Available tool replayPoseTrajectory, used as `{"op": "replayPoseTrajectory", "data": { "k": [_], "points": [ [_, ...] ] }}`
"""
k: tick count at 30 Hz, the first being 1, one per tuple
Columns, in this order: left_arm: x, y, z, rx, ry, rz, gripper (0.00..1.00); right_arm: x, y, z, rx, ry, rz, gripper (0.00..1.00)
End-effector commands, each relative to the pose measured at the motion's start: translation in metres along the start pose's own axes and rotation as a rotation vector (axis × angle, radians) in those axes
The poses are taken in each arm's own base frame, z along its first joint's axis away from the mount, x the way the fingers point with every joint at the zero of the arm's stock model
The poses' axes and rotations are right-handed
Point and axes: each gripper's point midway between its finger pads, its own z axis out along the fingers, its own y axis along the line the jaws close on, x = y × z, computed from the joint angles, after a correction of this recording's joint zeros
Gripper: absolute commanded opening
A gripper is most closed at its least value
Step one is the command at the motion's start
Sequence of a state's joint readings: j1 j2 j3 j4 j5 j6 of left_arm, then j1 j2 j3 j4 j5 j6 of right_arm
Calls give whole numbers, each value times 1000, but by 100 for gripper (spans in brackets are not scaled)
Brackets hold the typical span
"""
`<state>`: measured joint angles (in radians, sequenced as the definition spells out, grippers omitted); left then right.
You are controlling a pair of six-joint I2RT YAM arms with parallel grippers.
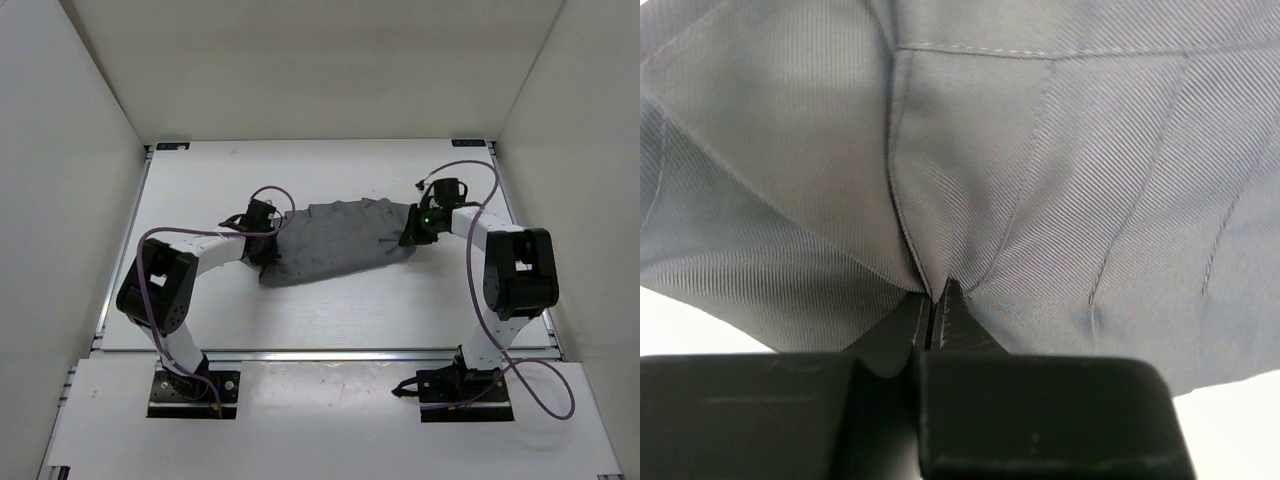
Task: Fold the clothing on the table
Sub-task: Fold the skirt
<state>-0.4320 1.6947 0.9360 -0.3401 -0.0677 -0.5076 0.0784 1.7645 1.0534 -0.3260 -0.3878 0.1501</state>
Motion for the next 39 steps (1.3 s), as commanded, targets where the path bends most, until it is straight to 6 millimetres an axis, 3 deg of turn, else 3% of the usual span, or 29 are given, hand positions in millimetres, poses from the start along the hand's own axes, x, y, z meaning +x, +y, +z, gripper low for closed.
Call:
{"op": "replayPoseTrajectory", "data": {
  "k": [1,5,8,11,14,18,24,27,31,33,34,36,38,39],
  "points": [
    [16,-28,11,57,74,38,0,-78,8,-58,46,-214,-96,0],
    [11,-58,23,140,90,44,0,-113,52,-90,-6,-289,-189,0],
    [8,-82,31,210,115,62,0,-119,101,-92,-91,-311,-257,0],
    [7,-102,39,276,136,53,0,-113,146,-86,-179,-304,-287,0],
    [12,-106,47,311,186,27,0,-87,190,-67,-294,-235,-330,0],
    [21,-102,45,368,217,-13,0,-58,215,-42,-323,-148,-379,0],
    [29,-89,39,385,214,-50,0,-42,241,-17,-401,-91,-361,0],
    [31,-82,40,391,217,-76,0,-34,264,-11,-446,-72,-369,0],
    [34,-75,40,400,233,-105,4,-18,271,8,-459,-16,-351,2],
    [32,-74,38,405,231,-110,7,-9,275,13,-484,29,-336,13],
    [27,-73,35,413,226,-109,11,-11,276,12,-479,42,-325,27],
    [22,-68,29,403,218,-98,17,-8,274,12,-467,68,-322,46],
    [11,-62,20,410,190,-109,30,-17,275,-2,-463,34,-321,57],
    [3,-58,12,406,159,-113,32,-23,276,-7,-466,15,-315,61]
  ]
}}
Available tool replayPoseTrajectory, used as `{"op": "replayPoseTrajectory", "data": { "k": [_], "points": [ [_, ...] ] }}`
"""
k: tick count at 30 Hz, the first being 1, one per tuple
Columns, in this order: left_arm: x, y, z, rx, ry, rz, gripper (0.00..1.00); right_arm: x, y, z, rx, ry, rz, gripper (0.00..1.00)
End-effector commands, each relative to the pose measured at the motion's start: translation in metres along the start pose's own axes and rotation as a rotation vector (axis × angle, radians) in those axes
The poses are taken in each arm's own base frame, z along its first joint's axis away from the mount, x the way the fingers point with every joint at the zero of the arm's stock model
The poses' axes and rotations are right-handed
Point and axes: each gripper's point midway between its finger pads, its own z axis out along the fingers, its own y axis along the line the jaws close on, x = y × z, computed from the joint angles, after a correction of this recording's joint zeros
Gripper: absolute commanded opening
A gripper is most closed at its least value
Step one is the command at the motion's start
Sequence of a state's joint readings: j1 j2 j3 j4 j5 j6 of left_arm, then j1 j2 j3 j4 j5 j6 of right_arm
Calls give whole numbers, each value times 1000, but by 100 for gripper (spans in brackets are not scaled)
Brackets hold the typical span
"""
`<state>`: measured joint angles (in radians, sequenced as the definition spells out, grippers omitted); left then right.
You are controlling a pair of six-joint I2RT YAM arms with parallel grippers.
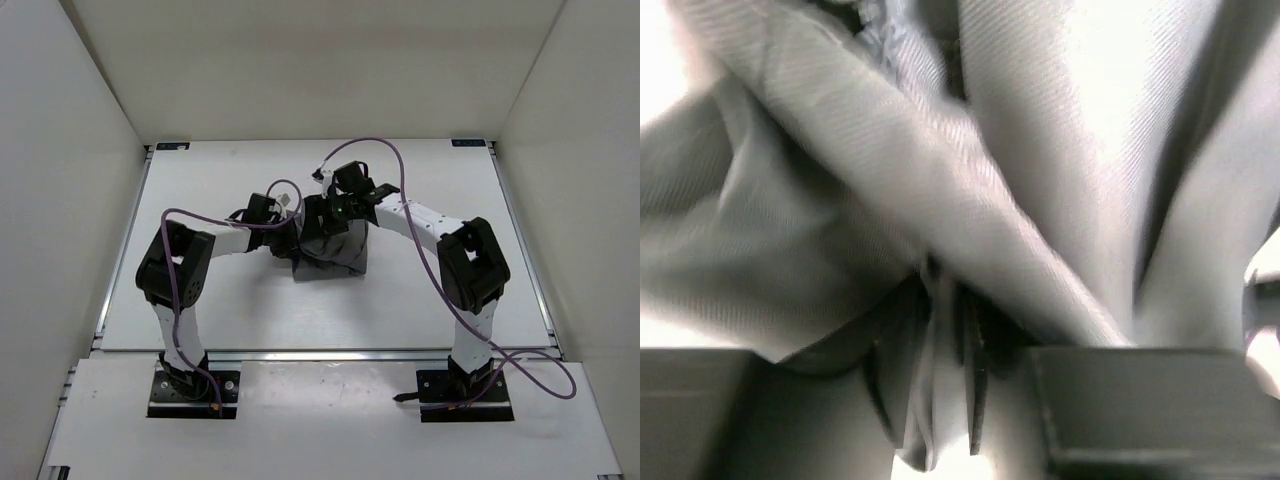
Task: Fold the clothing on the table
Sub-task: Fold the skirt
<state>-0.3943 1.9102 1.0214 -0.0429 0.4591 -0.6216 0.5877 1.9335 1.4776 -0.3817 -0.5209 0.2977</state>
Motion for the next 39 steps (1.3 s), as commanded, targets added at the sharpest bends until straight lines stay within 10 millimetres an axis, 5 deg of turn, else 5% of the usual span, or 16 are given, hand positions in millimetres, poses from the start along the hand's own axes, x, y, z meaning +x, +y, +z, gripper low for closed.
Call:
{"op": "replayPoseTrajectory", "data": {
  "k": [1,6,10,11,13,14,17,19,24,28,32,36,39],
  "points": [
    [10,34,-32,-121,11,-42,37,-39,21,-40,-26,-122,-26,64],
    [-28,39,-87,-122,-160,-74,44,-60,29,-93,-29,-274,13,79],
    [-57,39,-129,-138,-297,-74,44,-61,11,-121,36,-381,15,76],
    [-64,35,-134,-137,-313,-60,43,-53,1,-119,58,-369,30,74],
    [-74,20,-147,-133,-356,-22,44,-39,-18,-111,86,-319,64,52],
    [-80,6,-152,-103,-382,11,44,-32,-26,-105,98,-292,79,37],
    [-79,-41,-152,59,-392,72,42,-12,-40,-81,135,-211,71,20],
    [-74,-82,-144,197,-389,123,37,-11,-43,-70,129,-193,62,16],
    [-52,-126,-108,274,-305,218,28,-10,-60,-34,132,-113,68,11],
    [-35,-108,-67,120,-256,234,17,-19,-66,-20,129,-87,77,6],
    [-37,-48,-40,-175,-274,223,17,-17,-75,-19,141,-89,98,5],
    [-54,-4,-41,-380,-296,236,19,-15,-79,-22,145,-88,86,5],
    [-68,5,-53,-410,-331,237,20,-8,-87,-21,152,-70,94,5]
  ]
}}
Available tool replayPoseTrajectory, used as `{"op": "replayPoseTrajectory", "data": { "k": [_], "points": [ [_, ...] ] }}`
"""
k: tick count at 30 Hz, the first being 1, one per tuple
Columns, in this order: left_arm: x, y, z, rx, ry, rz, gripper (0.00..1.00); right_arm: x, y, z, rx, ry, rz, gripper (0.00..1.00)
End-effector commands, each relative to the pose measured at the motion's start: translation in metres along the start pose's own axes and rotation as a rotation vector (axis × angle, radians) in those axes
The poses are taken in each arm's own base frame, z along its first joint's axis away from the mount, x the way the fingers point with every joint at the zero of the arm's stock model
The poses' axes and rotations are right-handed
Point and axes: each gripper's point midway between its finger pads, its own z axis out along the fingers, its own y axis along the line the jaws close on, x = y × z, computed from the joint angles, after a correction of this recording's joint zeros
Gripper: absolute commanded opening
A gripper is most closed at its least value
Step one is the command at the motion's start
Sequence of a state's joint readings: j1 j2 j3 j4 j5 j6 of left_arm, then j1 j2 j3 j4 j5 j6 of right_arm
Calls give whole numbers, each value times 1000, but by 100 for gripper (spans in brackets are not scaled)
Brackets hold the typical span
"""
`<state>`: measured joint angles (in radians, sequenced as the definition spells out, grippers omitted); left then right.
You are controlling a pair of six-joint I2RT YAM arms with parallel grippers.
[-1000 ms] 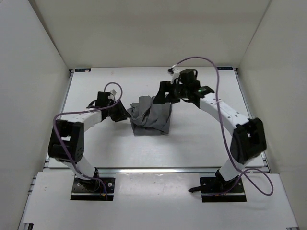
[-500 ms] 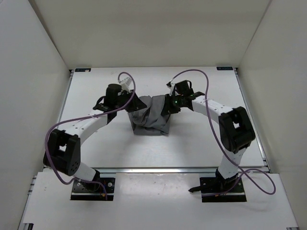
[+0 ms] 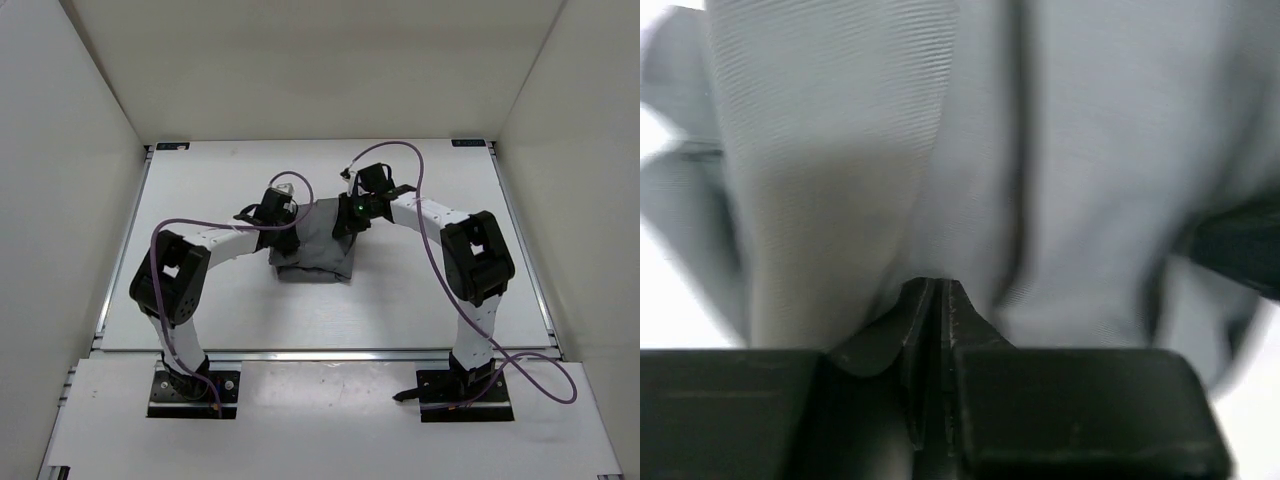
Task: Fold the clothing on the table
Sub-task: Fold the skirt
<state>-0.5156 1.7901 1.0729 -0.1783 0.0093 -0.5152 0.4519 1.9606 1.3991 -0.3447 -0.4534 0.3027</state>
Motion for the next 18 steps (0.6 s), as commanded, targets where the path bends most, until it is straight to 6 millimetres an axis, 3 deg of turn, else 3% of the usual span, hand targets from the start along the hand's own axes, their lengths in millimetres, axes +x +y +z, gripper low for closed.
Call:
{"op": "replayPoseTrajectory", "data": {
  "k": [1,6,9,10,11,14,18],
  "points": [
    [-44,31,-19,-128,-118,20,22,-9,-5,-7,2,-32,-26,5],
    [-57,55,-33,-163,-135,-9,32,2,-5,-3,-5,-7,-25,5],
    [-62,67,-46,-133,-135,-47,37,-9,2,-11,-25,-21,-28,6],
    [-63,63,-52,-108,-136,-44,41,-12,7,-15,-34,-26,-26,9],
    [-68,61,-57,-99,-143,-39,50,-20,16,-23,-50,-46,-38,12],
    [-74,38,-80,-33,-144,10,65,-44,42,-47,-60,-131,-100,35],
    [-60,7,-95,49,-134,74,65,-60,45,-71,-37,-201,-86,39]
  ]
}}
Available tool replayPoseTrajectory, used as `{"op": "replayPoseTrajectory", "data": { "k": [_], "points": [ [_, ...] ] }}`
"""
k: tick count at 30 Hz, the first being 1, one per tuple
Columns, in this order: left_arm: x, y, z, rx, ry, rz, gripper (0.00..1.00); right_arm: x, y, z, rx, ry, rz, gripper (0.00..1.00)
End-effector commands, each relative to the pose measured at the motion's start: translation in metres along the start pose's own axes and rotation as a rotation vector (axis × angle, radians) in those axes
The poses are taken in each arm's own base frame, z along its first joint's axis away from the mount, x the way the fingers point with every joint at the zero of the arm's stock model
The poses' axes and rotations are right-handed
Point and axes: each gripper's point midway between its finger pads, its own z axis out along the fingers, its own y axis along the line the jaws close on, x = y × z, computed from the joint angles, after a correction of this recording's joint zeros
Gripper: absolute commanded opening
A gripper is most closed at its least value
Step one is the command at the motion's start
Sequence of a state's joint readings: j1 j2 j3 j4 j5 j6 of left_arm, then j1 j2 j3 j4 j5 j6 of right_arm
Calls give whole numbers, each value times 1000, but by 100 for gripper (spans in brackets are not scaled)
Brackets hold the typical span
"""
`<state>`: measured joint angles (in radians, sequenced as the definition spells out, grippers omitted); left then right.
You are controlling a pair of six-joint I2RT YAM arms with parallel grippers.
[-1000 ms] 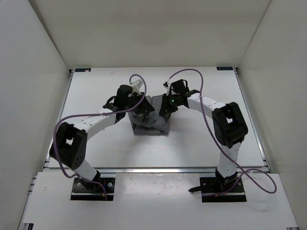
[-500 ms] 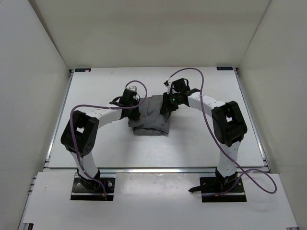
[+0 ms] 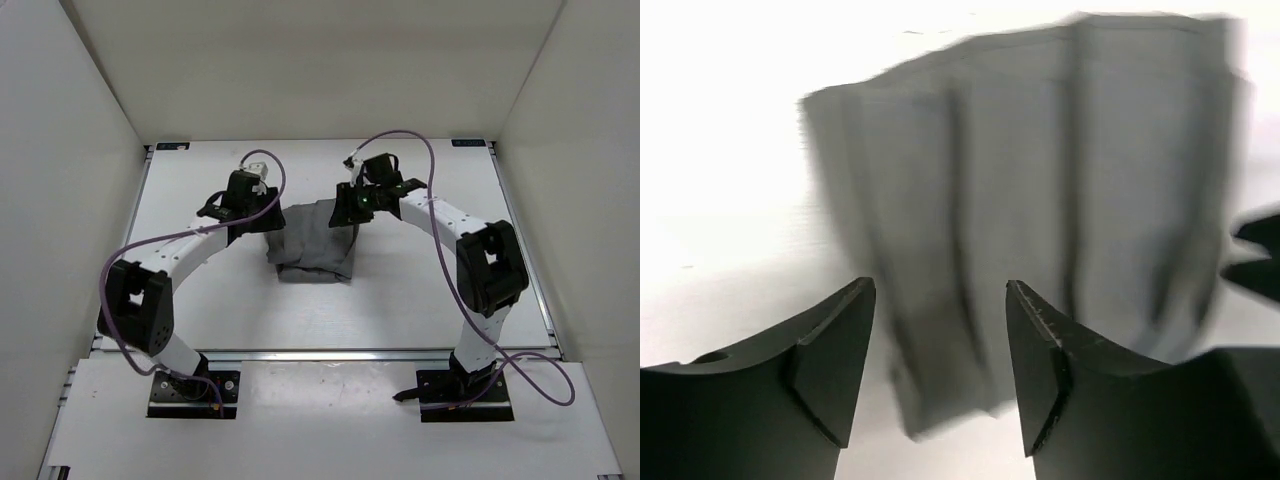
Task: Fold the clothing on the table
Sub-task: Fold the skirt
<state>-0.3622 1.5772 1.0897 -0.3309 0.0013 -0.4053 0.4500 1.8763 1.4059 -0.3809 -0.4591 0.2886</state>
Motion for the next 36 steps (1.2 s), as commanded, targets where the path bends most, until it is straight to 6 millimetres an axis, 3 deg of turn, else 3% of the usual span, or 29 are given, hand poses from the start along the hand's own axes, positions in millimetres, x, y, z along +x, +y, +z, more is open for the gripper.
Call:
{"op": "replayPoseTrajectory", "data": {
  "k": [1,3,6,10,13,15,16,18,19,21,23,25,27,28,31,34,36],
  "points": [
    [1,-39,-31,131,-16,64,65,-45,23,-39,-11,-142,-40,35],
    [21,-46,-29,152,14,77,60,-35,11,-37,0,-115,-21,31],
    [45,-45,-25,139,37,82,43,-11,-3,-24,20,-57,-10,24],
    [82,-17,-11,70,98,53,24,19,-10,-3,20,0,-21,12],
    [93,-5,-7,39,123,51,24,29,-12,4,16,26,-20,10],
    [93,-4,-9,47,137,43,29,21,-10,3,-1,25,-24,11],
    [80,-10,-13,63,113,36,34,14,-5,0,-25,21,-31,15],
    [62,-19,-26,92,85,44,48,1,-3,-10,-9,10,-23,33],
    [47,-27,-32,118,57,57,58,-14,3,-18,-16,-18,-38,36],
    [14,-38,-55,163,-10,62,81,-37,4,-38,39,-50,-50,44],
    [-4,-46,-76,199,-55,64,95,-49,6,-54,80,-81,-49,51],
    [-18,-43,-97,194,-119,73,99,-58,10,-70,92,-120,-50,51],
    [-10,-27,-106,141,-130,61,99,-41,0,-75,152,-115,-28,54],
    [1,-17,-105,115,-113,60,99,-43,-8,-92,234,-177,-37,58],
    [41,6,-106,67,-15,28,99,-16,-21,-102,333,-161,-18,63],
    [82,25,-106,29,71,-5,99,28,-36,-109,375,-88,57,64],
    [95,29,-111,37,72,-23,98,48,-42,-114,386,-72,88,64]
  ]
}}
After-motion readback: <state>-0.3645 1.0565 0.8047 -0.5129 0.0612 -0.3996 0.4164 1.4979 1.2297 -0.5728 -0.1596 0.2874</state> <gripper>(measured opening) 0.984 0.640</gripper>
